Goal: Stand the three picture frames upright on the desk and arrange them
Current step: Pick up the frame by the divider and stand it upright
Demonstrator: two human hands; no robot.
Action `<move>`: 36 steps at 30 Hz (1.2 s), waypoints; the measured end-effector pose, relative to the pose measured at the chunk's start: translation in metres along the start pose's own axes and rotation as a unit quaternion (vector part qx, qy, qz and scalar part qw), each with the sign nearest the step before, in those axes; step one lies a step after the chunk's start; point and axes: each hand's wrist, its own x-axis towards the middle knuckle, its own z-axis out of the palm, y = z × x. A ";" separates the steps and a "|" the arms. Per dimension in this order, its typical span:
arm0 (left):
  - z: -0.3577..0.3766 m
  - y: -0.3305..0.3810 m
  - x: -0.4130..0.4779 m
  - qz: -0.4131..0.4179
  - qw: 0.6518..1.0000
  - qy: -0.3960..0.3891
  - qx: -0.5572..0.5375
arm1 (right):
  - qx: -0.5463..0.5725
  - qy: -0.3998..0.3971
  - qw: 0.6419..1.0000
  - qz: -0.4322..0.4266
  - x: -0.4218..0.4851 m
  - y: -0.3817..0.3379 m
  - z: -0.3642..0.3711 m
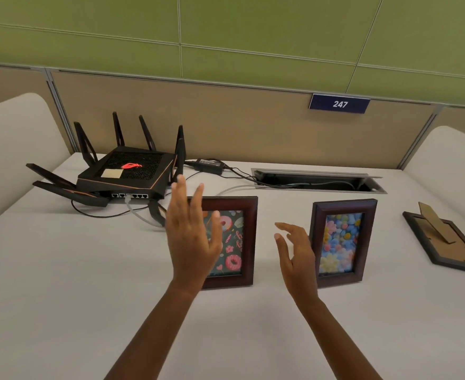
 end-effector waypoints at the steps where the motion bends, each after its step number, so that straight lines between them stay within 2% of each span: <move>1: 0.003 0.009 -0.005 0.023 1.000 -0.004 -0.009 | -0.015 0.009 1.000 -0.016 -0.001 0.002 -0.006; 4: 0.015 0.040 -0.023 0.081 0.995 -0.049 -0.029 | -0.048 0.025 0.998 -0.031 -0.004 0.012 -0.028; 9: 0.048 0.087 -0.056 0.153 0.976 -0.144 -0.062 | -0.078 0.034 0.996 0.010 -0.008 0.040 -0.073; 11: 0.063 0.106 -0.068 0.166 0.967 -0.174 -0.084 | -0.081 0.041 0.995 0.040 -0.008 0.050 -0.096; 15: 0.090 0.148 -0.093 0.197 0.947 -0.229 -0.111 | -0.131 0.052 0.989 0.035 -0.008 0.071 -0.144; 18: 0.107 0.181 -0.109 0.216 0.931 -0.273 -0.110 | -0.158 0.049 0.984 0.074 -0.007 0.096 -0.176; 24: 0.144 0.228 -0.129 0.167 0.882 -0.437 -0.054 | -0.191 0.031 0.966 0.172 -0.004 0.157 -0.226; 28: 0.168 0.252 -0.137 0.103 0.870 -0.482 -0.025 | -0.191 0.015 0.954 0.230 -0.002 0.189 -0.255; 30: 0.184 0.261 -0.143 0.109 0.865 -0.482 -0.088 | -0.197 0.003 0.947 0.254 0.000 0.203 -0.268; 32: 0.194 0.272 -0.147 0.070 0.832 -0.537 -0.125 | -0.207 -0.009 0.939 0.274 0.002 0.216 -0.281; 36: 0.215 0.299 -0.147 -0.025 0.795 -0.593 -0.130 | -0.220 -0.029 0.926 0.306 0.011 0.240 -0.307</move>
